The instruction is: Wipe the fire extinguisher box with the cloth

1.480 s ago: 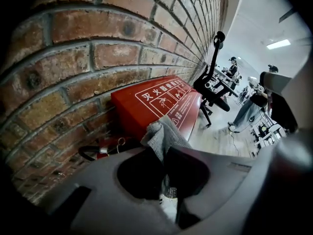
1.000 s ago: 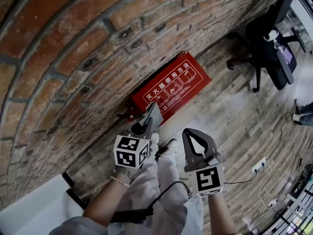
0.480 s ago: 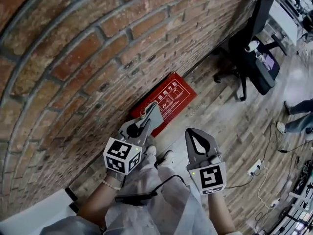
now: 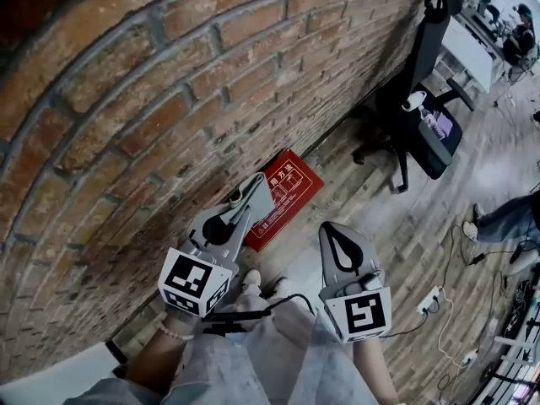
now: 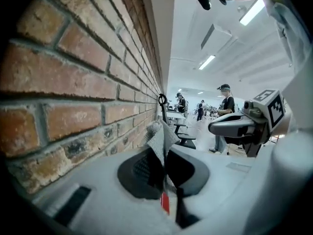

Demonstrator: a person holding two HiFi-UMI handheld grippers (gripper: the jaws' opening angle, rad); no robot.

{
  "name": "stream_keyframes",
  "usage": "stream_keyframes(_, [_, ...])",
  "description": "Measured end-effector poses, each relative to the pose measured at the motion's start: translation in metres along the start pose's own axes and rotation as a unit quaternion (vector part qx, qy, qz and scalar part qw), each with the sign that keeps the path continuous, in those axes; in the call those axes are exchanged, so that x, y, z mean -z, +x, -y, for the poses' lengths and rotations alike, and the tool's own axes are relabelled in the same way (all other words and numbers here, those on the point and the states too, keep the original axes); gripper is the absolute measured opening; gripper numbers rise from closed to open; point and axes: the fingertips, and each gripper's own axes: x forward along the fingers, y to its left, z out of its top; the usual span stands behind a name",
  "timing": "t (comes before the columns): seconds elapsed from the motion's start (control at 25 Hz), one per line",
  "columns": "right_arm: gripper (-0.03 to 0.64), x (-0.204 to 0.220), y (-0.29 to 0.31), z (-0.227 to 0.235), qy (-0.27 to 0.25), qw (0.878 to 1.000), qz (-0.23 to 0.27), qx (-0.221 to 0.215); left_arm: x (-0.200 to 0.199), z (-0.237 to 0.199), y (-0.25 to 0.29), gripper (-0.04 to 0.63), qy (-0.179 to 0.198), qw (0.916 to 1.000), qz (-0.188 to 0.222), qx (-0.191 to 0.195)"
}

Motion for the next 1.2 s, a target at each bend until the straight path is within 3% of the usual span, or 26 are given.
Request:
stream_keyframes(0.56, [0.008,-0.036,-0.007,-0.001,-0.013,1.000,0.027,0.008,-0.051,0.013,-0.020,0.012,0.055,0.9973,0.049,0.000])
stream_keyframes(1.2, [0.008,-0.040,-0.012,-0.008,-0.025,0.999,0.027,0.002,-0.055,0.017,-0.022,0.012,0.078,0.9956,0.051,0.009])
